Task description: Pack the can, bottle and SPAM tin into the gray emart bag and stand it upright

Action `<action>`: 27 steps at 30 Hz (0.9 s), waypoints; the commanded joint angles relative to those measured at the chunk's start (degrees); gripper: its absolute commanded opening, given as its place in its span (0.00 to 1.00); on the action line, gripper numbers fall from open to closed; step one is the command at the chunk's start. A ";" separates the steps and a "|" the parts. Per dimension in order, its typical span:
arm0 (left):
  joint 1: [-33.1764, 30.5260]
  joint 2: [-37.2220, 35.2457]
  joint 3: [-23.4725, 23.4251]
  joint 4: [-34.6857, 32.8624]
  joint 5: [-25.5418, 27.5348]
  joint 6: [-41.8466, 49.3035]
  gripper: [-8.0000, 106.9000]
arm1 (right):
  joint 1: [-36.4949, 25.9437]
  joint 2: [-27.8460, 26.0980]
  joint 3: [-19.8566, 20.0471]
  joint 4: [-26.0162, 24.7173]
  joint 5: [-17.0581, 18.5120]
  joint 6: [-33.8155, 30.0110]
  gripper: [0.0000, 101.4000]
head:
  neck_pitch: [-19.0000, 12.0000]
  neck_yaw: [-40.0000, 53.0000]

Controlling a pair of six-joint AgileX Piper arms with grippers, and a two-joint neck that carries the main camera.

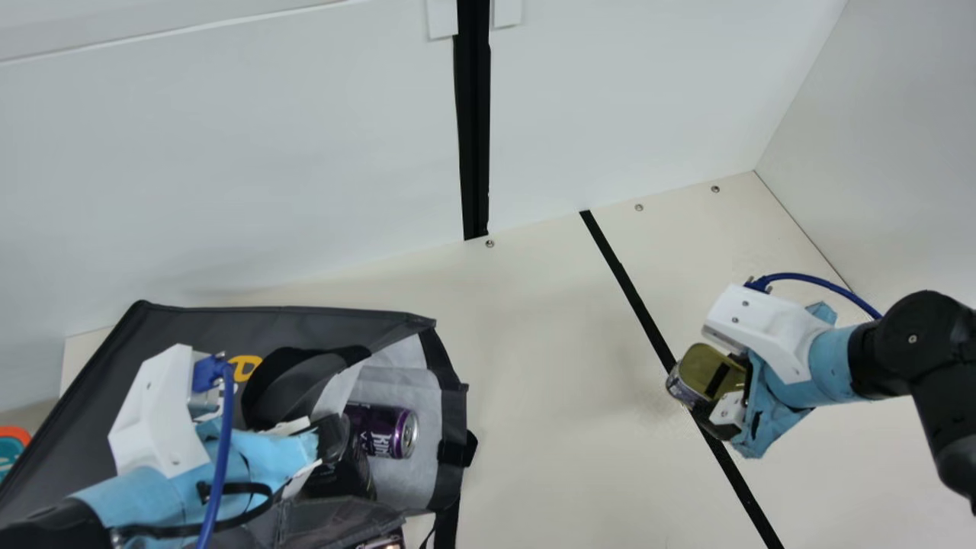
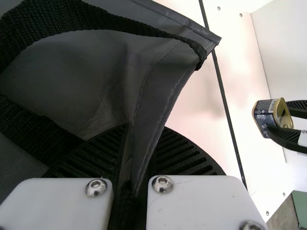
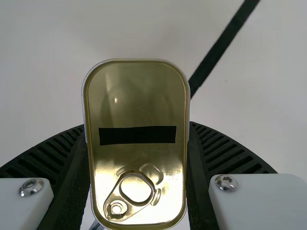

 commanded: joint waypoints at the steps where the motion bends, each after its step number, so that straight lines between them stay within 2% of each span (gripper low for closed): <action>1: 0.00 0.00 0.00 0.00 0.00 0.00 0.00 | 1.52 -0.85 0.52 -0.06 0.35 0.26 0.00 | -1.30 -0.14; 15: 0.00 0.00 0.00 0.00 0.00 0.00 0.00 | 12.08 -7.48 5.31 -0.45 2.66 2.33 0.00 | -1.30 -0.14; 27: 0.00 0.00 0.00 0.00 0.00 0.00 0.00 | 19.65 -11.37 7.30 -0.12 4.81 3.73 0.00 | -1.30 -0.14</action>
